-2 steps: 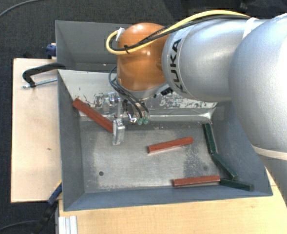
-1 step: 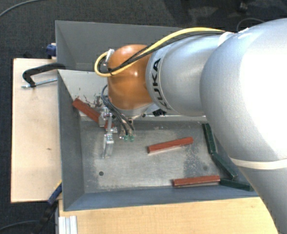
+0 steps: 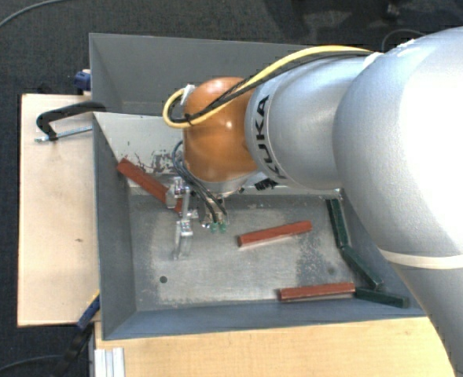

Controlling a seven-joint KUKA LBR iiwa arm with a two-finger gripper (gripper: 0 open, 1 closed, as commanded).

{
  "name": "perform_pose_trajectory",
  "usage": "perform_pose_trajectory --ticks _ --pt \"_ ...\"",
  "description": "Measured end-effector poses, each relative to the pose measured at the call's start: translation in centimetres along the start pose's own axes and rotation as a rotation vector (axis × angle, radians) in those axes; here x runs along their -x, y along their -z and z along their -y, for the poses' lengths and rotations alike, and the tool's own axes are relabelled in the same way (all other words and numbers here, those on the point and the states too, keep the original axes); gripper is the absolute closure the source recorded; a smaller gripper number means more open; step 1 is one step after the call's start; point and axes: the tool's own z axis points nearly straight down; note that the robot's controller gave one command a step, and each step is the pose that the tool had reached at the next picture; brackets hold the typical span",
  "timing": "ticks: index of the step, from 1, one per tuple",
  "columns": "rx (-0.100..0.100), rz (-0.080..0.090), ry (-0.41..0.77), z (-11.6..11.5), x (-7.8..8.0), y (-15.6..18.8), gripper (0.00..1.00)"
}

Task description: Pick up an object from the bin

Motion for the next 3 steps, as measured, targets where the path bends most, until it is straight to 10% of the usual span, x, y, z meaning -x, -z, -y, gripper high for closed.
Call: perform_pose_trajectory --ticks 1,3 --pt "-0.001 0.002 -0.29 6.1 2.3 -2.4 0.0" --pt "-0.004 -0.001 -0.167 17.5 0.4 -2.3 0.0"
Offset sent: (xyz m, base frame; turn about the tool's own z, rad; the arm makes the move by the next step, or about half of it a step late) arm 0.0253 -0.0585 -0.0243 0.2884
